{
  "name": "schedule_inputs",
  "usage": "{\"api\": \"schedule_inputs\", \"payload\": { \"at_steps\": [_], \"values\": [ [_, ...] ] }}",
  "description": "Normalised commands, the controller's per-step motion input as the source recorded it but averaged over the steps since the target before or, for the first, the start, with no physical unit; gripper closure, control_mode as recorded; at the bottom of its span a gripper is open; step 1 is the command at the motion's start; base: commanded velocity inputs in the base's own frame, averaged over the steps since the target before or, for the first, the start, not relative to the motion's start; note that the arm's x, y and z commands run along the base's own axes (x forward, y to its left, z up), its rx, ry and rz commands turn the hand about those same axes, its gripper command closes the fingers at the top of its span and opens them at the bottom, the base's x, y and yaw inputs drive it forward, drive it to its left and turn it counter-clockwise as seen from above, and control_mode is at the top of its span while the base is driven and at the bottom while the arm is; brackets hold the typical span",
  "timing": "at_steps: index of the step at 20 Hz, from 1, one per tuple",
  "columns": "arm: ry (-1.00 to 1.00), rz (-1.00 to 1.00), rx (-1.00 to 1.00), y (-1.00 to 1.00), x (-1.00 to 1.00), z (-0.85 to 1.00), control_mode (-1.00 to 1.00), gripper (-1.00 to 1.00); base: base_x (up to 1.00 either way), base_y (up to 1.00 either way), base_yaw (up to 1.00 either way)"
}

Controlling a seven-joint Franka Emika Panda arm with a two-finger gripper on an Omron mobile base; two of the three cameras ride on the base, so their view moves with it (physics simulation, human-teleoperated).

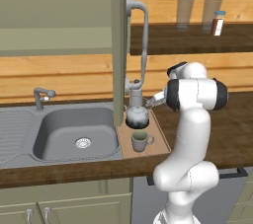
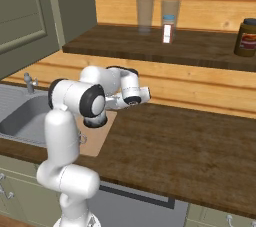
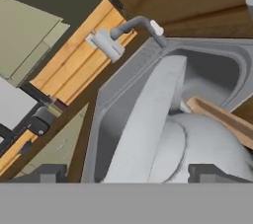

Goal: Pick the kettle from the counter and place it on the tray. Then pick the mug from the cabinet and place it on the tray. Then close the cabinet doors.

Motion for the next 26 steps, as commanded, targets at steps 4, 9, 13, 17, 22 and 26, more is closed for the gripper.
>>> {"api": "schedule_inputs", "payload": {
  "at_steps": [4, 9, 13, 17, 22, 26],
  "values": [
    [0.00, 0.00, 0.00, -0.02, -0.10, 0.07, -1.00, -1.00, 0.00, 0.00, 0.00],
    [0.00, -0.01, 0.00, -0.09, -0.12, 0.08, -1.00, -1.00, 0.00, 0.00, 0.00],
    [0.00, -0.08, 0.00, -0.06, -0.15, 0.10, -1.00, -1.00, 0.00, 0.00, 0.00],
    [0.00, -0.12, 0.00, -0.20, -0.22, 0.17, -1.00, -1.00, 0.00, 0.00, 0.00],
    [-0.01, -0.17, 0.00, -0.24, -0.32, 0.29, -1.00, -1.00, 0.00, 0.00, 0.00],
    [-0.01, -0.21, 0.00, -0.32, -0.57, 0.26, -1.00, -1.00, 0.00, 0.00, 0.00]
  ]
}}
